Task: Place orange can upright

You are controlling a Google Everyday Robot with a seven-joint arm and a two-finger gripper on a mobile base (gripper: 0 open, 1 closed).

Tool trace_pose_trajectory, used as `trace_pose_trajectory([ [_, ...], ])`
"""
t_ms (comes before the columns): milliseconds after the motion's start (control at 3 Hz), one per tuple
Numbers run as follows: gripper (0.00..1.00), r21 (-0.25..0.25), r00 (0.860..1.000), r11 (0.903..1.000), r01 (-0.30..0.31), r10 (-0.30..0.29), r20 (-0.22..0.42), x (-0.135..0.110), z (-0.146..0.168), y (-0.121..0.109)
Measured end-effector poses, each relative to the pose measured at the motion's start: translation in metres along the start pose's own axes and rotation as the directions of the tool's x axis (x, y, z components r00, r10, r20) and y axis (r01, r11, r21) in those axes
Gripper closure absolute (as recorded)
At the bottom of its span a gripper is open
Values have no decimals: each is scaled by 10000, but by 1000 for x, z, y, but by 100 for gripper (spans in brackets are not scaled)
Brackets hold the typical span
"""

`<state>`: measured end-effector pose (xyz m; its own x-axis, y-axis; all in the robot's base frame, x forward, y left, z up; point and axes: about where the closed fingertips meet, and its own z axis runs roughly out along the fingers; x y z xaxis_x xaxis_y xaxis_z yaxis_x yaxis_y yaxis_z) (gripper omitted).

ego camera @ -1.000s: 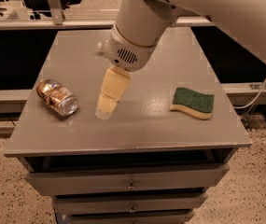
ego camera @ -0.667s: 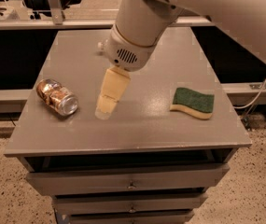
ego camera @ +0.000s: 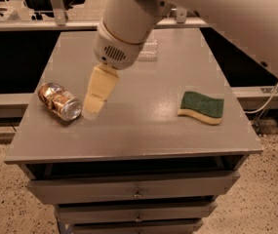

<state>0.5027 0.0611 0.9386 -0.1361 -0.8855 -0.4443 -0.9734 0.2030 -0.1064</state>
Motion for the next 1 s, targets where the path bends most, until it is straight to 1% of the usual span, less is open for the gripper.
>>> trace_pose_trajectory([
  [333,0,-305,9998,9995,-15,21,185,-42,26,-11],
  [667,0,-327,9998,9992,-208,208,-2,-75,57,-20],
  [1000,0,-387,9978,9974,-607,596,-293,-94,85,-26],
])
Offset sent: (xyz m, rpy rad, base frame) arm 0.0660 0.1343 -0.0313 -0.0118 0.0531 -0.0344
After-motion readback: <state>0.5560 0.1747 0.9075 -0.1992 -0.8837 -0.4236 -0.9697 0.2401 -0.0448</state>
